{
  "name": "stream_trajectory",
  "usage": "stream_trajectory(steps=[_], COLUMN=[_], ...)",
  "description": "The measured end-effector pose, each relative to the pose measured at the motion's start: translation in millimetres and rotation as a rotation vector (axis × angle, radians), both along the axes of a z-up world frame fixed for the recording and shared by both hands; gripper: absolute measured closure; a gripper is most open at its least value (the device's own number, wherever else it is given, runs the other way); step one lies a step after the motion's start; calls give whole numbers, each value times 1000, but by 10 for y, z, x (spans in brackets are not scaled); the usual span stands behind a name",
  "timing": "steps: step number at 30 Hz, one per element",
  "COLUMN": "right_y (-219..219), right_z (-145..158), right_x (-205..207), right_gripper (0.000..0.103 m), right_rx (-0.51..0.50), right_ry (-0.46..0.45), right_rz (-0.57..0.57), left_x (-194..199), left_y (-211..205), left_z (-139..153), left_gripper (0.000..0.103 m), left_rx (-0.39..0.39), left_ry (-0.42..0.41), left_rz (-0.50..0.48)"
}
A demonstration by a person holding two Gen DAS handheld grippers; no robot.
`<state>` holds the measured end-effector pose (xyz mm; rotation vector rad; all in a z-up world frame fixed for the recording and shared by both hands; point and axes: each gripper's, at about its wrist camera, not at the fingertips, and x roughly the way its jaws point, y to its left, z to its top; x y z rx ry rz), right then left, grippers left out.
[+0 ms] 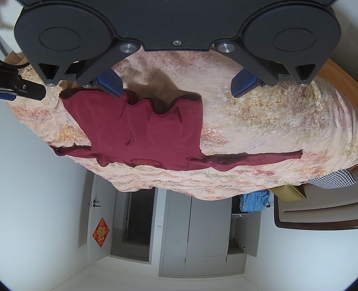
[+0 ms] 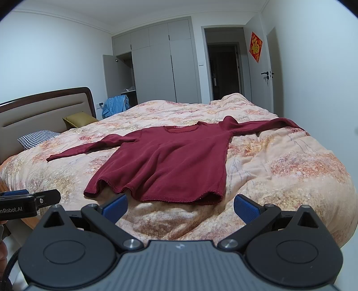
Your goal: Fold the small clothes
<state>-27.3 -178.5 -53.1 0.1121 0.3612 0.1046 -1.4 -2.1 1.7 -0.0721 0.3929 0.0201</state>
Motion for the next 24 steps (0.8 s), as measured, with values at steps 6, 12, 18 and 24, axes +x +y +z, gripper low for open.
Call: stream_trajectory(steps=[6, 12, 18, 24], right_y=[-4, -8, -8, -8], right_z=[-4, 0, -3, -8], right_x=[-4, -5, -3, -2], right_gripper=[0, 0, 0, 0], right_rx=[2, 3, 4, 5], right_ry=[3, 4, 5, 8], right_rz=[-2, -3, -5, -7], left_x=[0, 0, 0, 1], left_y=[1, 1, 0, 2], left_z=[-1, 0, 1, -1], left_gripper=[1, 1, 1, 1], left_rx=[0, 0, 0, -1], left_ry=[0, 0, 1, 1], left_rz=[0, 0, 0, 0])
